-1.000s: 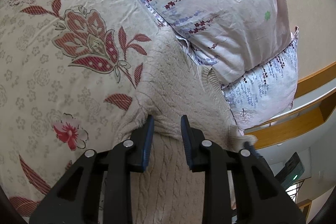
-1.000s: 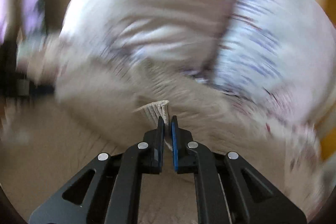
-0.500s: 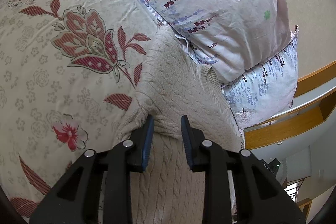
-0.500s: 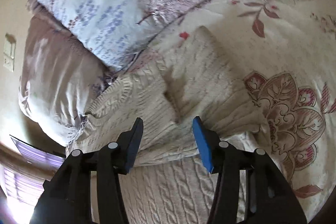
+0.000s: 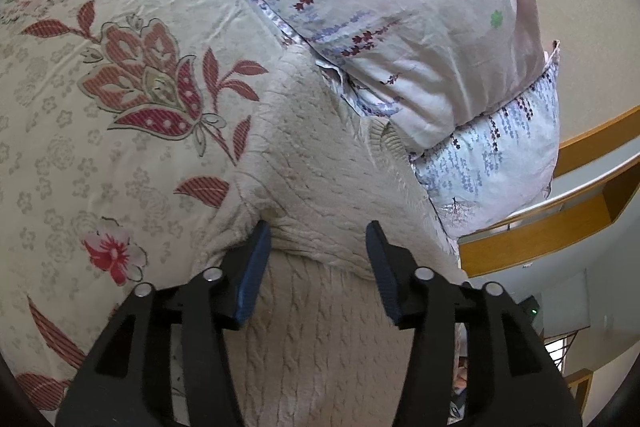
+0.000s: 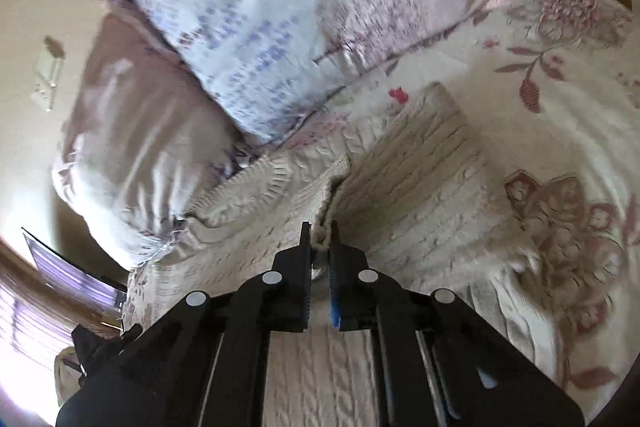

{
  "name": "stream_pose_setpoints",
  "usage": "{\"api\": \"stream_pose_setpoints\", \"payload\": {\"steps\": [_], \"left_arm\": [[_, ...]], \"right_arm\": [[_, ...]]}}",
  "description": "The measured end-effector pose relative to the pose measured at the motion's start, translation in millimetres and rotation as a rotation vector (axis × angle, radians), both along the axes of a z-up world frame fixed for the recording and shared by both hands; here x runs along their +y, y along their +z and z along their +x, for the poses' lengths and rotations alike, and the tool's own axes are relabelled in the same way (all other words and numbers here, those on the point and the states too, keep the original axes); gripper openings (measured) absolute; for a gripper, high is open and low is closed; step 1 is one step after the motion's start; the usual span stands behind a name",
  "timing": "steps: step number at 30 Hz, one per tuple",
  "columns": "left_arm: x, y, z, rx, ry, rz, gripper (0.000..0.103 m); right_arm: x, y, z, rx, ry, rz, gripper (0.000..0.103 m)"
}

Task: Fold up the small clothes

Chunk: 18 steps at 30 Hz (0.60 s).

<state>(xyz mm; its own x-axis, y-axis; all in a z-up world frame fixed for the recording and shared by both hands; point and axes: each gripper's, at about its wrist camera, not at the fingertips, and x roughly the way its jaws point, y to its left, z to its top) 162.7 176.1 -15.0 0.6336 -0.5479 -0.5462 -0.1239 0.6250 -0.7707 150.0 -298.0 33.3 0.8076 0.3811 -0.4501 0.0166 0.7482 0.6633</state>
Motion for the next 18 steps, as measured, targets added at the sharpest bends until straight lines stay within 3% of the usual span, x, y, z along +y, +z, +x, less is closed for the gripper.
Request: {"api": "stream_pose_setpoints", "payload": {"steps": [2, 5, 8, 9, 10, 12, 18], "left_arm": [[-2.7, 1.4, -1.1, -0.007, -0.009, 0.012, 0.055], [-6.3, 4.9, -0.8, -0.002, -0.026, 0.04, 0.056], [-8.3, 13.3, -11.0, -0.016, -0.058, 0.066, 0.056], [-6.7, 18.5, -18.0, -0.039, -0.069, 0.084, 0.056], [-4.4, 22.4, -24.0, -0.057, -0.075, 0.103, 0.056], [3.6, 29.5, -39.0, -0.086, -0.08, 0.146, 0.056], [26.7, 28.5, -79.6, -0.089, -0.106, 0.196, 0.056]], "right_arm": [[1.1, -6.0, -8.1, 0.023, -0.016, -0.024, 0.008], [2.6, -30.4, 4.3, 0.132, -0.018, -0.057, 0.008], [5.2, -29.3, 4.4, 0.123, -0.002, -0.082, 0.015], [5.5, -26.0, 1.1, 0.118, 0.008, -0.086, 0.026], [4.5, -22.1, -4.8, 0.103, 0.024, -0.088, 0.043], [1.4, -17.7, -18.0, 0.075, 0.047, -0.092, 0.055], [-24.2, -24.2, -64.5, 0.05, 0.117, -0.083, 0.055]]}}
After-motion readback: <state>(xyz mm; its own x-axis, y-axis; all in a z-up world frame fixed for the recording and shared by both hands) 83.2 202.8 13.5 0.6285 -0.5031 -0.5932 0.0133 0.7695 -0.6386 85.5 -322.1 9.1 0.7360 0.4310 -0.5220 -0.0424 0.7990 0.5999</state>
